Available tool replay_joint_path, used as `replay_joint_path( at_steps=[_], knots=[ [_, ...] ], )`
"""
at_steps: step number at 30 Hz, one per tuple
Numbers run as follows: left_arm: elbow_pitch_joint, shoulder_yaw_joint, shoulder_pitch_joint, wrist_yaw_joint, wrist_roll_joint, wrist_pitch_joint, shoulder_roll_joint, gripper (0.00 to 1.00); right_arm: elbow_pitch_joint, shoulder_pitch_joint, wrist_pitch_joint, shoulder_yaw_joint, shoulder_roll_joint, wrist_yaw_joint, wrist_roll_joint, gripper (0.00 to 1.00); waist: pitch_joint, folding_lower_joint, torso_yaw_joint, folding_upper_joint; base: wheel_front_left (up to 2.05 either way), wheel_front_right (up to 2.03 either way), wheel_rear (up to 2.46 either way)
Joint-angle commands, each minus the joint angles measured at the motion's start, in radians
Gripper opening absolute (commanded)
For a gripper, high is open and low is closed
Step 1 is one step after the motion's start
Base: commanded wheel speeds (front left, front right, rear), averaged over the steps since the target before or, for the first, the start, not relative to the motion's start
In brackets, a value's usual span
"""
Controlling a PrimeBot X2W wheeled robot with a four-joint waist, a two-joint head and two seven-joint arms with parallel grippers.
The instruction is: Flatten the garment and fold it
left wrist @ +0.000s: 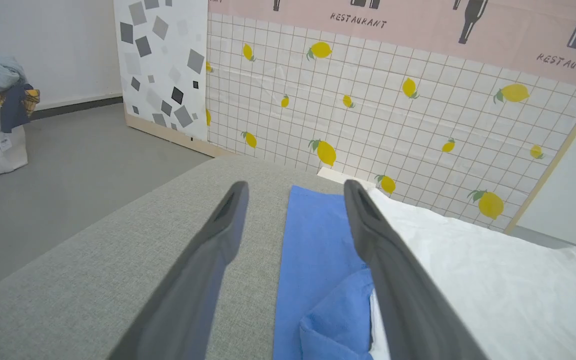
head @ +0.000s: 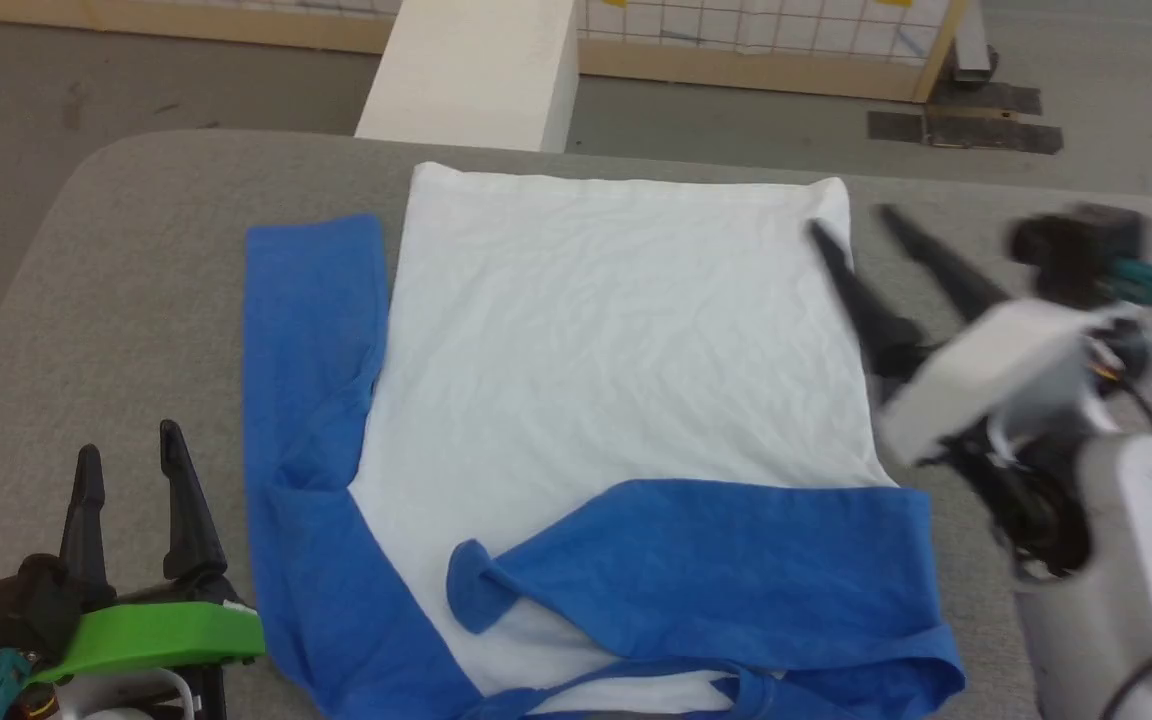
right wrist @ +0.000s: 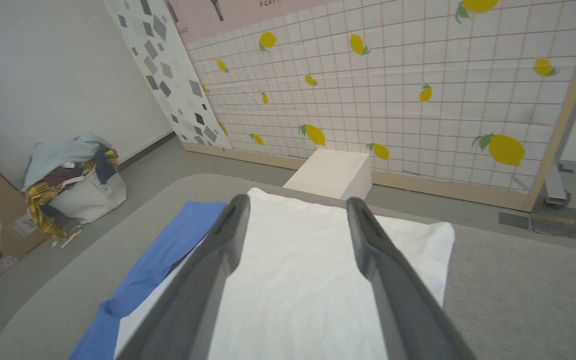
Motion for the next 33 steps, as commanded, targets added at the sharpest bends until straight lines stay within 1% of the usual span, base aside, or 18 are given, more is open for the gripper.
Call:
replay_joint_path(
  at_steps=[1,3,6,10,13,15,19,24,28,31,32,33],
  knots=[
    [0.006,0.0,-0.019,-0.005,0.003,-0.004,0.007,1.0,-0.023,0.043,-0.031,-0.054,0.006,-0.001,-0.045,1.0,-0.014,0.0001,-0.03,0.0,0.0,0.0,0.0],
    [0.015,-0.003,-0.024,-0.005,0.002,-0.003,0.01,1.0,-0.06,0.099,-0.076,-0.137,0.007,-0.001,-0.136,1.0,-0.013,0.0001,-0.044,0.0,0.0,0.0,0.0],
    [0.026,-0.005,-0.027,-0.004,-0.001,0.004,0.013,1.0,-0.091,0.172,-0.125,-0.206,0.026,-0.001,-0.205,1.0,-0.013,0.0001,-0.063,0.0,0.0,0.0,0.0],
    [0.045,-0.005,-0.034,-0.002,-0.009,0.028,0.019,1.0,-0.104,0.254,-0.163,-0.248,0.047,-0.001,-0.241,1.0,-0.01,0.0001,-0.085,0.0,0.0,0.0,0.0],
    [0.067,-0.014,-0.073,-0.008,-0.023,0.076,0.033,1.0,-0.113,0.28,-0.184,-0.287,0.055,-0.001,-0.226,1.0,-0.002,0.0001,-0.085,0.0,0.0,0.0,0.0],
    [0.104,-0.014,-0.176,-0.016,-0.042,0.157,0.077,1.0,-0.127,0.288,-0.194,-0.314,0.056,-0.001,-0.201,1.0,0.022,0.0001,-0.083,0.0,0.0,0.0,0.0],
    [0.201,-0.005,-0.358,-0.026,-0.075,0.313,0.167,1.0,-0.153,0.274,-0.19,-0.324,0.057,-0.001,-0.189,1.0,0.079,0.0001,-0.093,0.0,0.0,0.0,0.0],
    [0.333,0.027,-0.565,-0.04,-0.157,0.55,0.286,1.0,-0.199,0.231,-0.17,-0.324,0.057,-0.001,-0.185,1.0,0.2,0.0001,-0.131,0.0,0.0,0.0,0.0],
    [0.39,0.057,-0.661,-0.039,-0.211,0.709,0.372,1.0,-0.231,0.206,-0.165,-0.324,0.057,-0.001,-0.173,1.0,0.296,0.0001,-0.159,0.0,0.0,0.0,0.0],
    [0.418,0.06,-0.691,-0.042,-0.243,0.826,0.414,1.0,-0.245,0.195,-0.168,-0.329,0.057,-0.001,-0.17,1.0,0.353,0.0001,-0.172,0.0,0.0,0.0,0.0],
    [0.433,0.052,-0.706,-0.04,-0.26,0.912,0.437,1.0,-0.255,0.193,-0.173,-0.333,0.057,-0.001,-0.165,1.0,0.399,0.0001,-0.179,0.0,0.0,0.0,0.0],
    [0.436,0.05,-0.709,-0.04,-0.264,0.927,0.439,1.0,-0.257,0.193,-0.174,-0.335,0.057,-0.001,-0.164,1.0,0.409,0.0001,-0.179,0.0,0.0,0.0,0.0]
  ],
)
